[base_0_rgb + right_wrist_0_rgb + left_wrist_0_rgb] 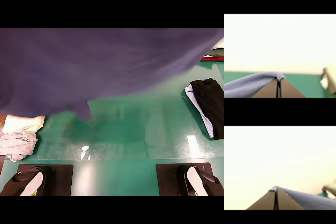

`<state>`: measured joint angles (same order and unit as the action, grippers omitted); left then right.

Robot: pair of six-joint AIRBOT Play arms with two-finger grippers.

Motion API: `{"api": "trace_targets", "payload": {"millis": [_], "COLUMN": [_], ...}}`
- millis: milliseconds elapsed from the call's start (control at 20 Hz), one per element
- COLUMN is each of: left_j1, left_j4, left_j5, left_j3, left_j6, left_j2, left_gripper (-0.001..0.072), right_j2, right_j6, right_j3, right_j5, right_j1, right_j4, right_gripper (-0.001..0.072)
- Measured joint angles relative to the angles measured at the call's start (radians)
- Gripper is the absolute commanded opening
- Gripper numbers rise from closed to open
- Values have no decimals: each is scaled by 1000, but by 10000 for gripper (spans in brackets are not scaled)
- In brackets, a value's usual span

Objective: Fold the shirts.

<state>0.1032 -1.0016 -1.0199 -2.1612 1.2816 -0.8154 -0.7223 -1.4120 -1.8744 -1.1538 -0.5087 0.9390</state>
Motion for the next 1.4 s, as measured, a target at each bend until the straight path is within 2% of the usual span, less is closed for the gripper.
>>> {"api": "trace_targets", "payload": {"millis": [250,450,600,850,1100,1400], "left_j1": [0,0,-1,-1,0,-1], "left_j4": [39,51,66,84,122,227], "left_j5": [34,-36,-104,-165,-92,159], "left_j3": [4,176,340,494,529,536], "left_j6": [-12,-2,16,23,-50,-179], "left_j2": [36,-20,-127,-398,-665,-784], "left_gripper": [20,20,21,21,21,21], "right_j2": [-39,-165,-292,-565,-813,-918], "right_j6": [-59,-111,-128,-142,-177,-225], "right_j3": [-155,-186,-88,100,174,190], "right_j5": [-112,-285,-387,-461,-312,19], "right_j1": [-133,-175,-103,138,286,357], "right_j4": [0,-5,25,230,333,365], "right_gripper": [11,11,12,11,12,11]}}
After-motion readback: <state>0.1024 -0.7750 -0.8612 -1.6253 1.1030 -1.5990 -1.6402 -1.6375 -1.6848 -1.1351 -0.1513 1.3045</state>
